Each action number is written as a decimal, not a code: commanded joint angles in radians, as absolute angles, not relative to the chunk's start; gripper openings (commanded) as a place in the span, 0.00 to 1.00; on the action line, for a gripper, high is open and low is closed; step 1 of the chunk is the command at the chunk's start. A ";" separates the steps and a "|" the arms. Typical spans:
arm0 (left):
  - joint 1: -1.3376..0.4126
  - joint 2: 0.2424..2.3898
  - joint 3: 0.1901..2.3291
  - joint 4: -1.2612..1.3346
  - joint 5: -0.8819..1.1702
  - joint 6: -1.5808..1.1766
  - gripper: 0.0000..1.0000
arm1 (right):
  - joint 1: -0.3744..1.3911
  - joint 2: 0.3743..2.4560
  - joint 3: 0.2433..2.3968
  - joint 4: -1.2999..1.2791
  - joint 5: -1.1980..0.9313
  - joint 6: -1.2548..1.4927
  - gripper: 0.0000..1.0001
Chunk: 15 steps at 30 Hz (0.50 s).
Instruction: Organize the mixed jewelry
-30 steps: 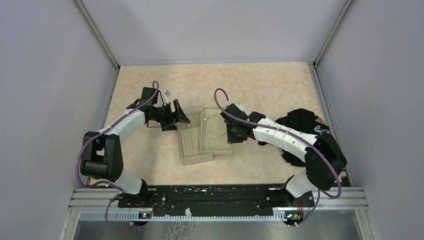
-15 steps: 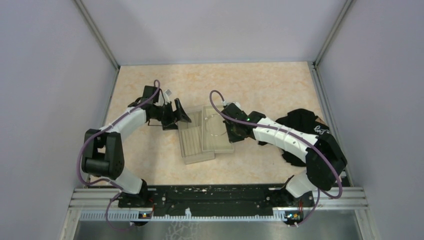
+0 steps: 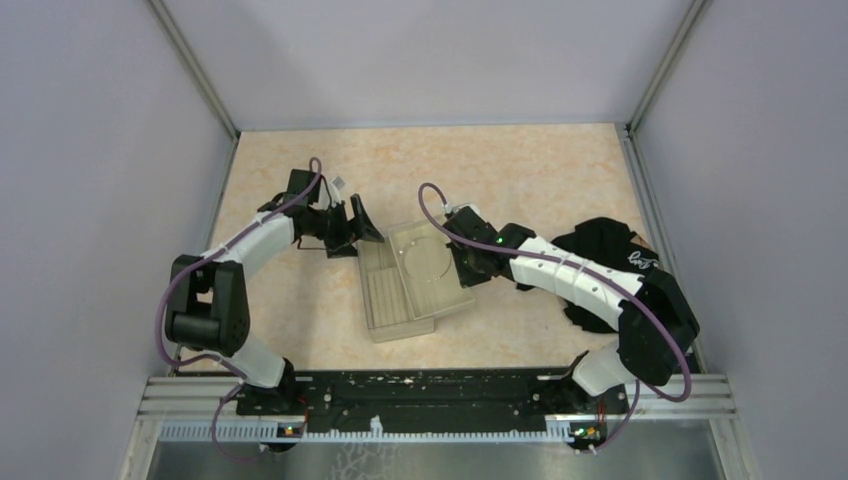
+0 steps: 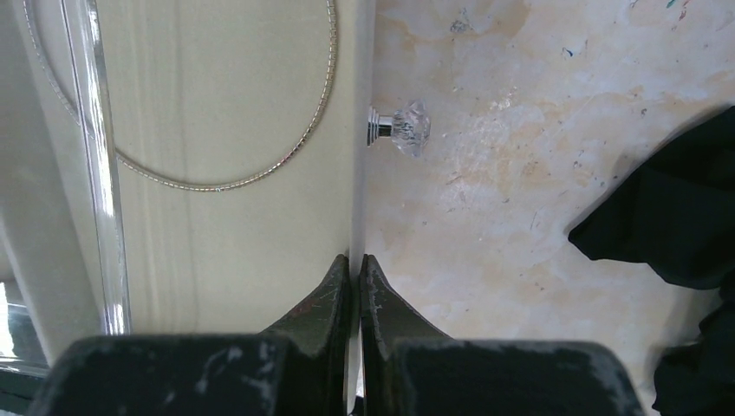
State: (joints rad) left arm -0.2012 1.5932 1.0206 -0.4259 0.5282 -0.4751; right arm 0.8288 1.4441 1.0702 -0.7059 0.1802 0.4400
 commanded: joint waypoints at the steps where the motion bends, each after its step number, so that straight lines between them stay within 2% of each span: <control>1: -0.210 1.593 1.041 -0.420 0.548 -0.467 0.90 | 0.836 1.402 1.124 -0.647 0.118 0.478 0.00; 15: -0.232 1.568 1.017 -0.380 0.595 -0.515 0.90 | 0.906 1.493 1.178 -0.543 0.013 0.533 0.00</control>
